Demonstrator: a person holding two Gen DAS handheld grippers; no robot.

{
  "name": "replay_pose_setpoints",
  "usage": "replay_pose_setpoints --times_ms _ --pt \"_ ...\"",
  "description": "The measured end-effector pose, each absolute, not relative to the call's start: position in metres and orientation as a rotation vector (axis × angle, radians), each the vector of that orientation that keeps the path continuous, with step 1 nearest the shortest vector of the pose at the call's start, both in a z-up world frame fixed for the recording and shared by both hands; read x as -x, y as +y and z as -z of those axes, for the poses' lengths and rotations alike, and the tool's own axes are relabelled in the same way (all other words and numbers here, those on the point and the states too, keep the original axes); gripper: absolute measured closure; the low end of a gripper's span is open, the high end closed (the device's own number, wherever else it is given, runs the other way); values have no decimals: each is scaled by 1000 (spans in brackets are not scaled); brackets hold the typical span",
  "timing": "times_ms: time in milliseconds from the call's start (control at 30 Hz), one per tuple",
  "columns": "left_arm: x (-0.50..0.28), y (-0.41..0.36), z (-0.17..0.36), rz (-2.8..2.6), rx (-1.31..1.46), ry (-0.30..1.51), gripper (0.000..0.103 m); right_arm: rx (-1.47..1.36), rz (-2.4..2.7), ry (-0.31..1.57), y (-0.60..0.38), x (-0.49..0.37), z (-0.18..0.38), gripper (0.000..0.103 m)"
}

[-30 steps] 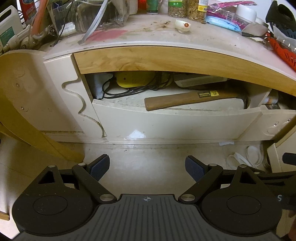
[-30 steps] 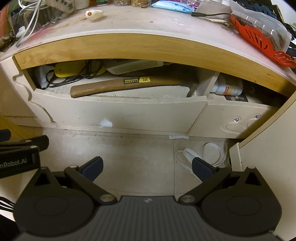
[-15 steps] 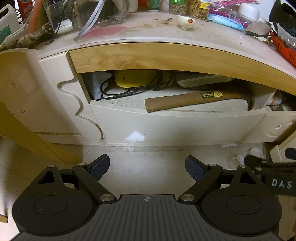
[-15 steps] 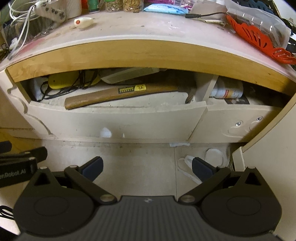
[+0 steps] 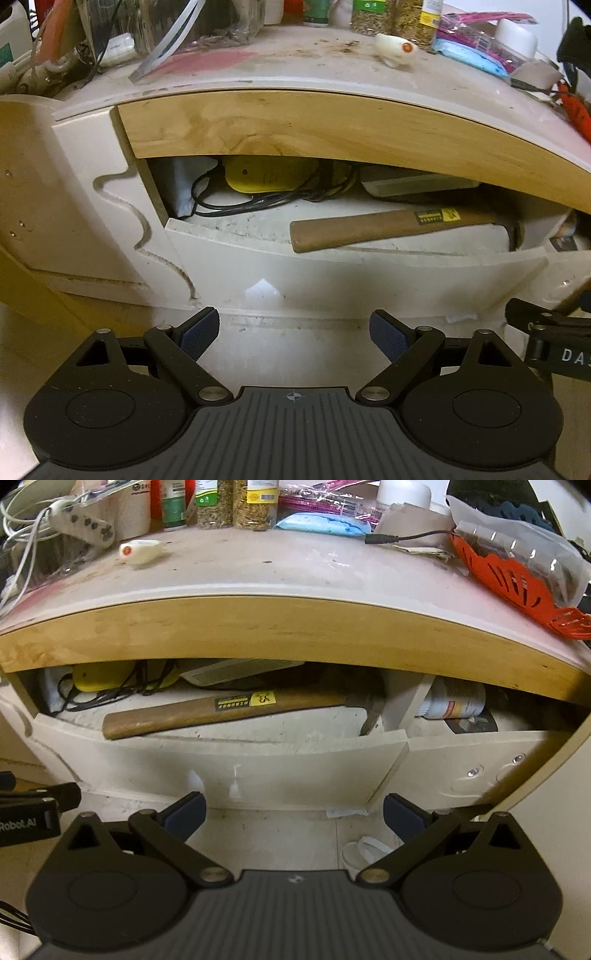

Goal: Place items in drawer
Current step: 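Lower both grippers down to the front panel of the white drawer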

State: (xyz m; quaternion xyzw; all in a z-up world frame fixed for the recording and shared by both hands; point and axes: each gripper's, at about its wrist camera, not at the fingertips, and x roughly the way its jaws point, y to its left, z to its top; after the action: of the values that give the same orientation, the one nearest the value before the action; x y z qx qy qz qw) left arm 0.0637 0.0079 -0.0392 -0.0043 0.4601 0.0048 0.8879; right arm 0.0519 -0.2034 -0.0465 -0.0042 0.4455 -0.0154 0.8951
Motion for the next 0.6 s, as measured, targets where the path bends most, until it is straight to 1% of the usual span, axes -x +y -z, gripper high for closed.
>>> replay_pose_setpoints --times_ms 600 --pt "-107 15 73 -20 -8 930 14 4 22 920 -215 -102 82 1"
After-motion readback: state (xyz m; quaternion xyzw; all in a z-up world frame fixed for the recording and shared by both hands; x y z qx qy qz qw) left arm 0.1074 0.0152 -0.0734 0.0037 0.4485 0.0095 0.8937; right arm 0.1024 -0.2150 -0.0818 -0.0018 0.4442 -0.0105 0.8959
